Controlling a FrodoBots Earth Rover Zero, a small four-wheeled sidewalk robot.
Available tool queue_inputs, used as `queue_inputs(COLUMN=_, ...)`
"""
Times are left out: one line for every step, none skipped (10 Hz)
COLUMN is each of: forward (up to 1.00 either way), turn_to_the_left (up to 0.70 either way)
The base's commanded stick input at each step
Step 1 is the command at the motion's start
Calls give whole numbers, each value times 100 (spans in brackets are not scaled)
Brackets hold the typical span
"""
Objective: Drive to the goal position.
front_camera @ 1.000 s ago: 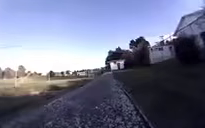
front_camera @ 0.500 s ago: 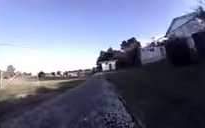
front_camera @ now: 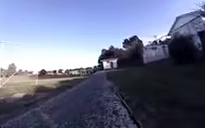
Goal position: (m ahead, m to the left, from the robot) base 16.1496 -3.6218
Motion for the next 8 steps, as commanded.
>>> queue_inputs(forward=50, turn_to_the_left=0)
queue_inputs(forward=50, turn_to_the_left=0)
queue_inputs(forward=50, turn_to_the_left=0)
queue_inputs(forward=50, turn_to_the_left=0)
queue_inputs(forward=50, turn_to_the_left=0)
queue_inputs(forward=50, turn_to_the_left=0)
queue_inputs(forward=50, turn_to_the_left=0)
queue_inputs(forward=50, turn_to_the_left=0)
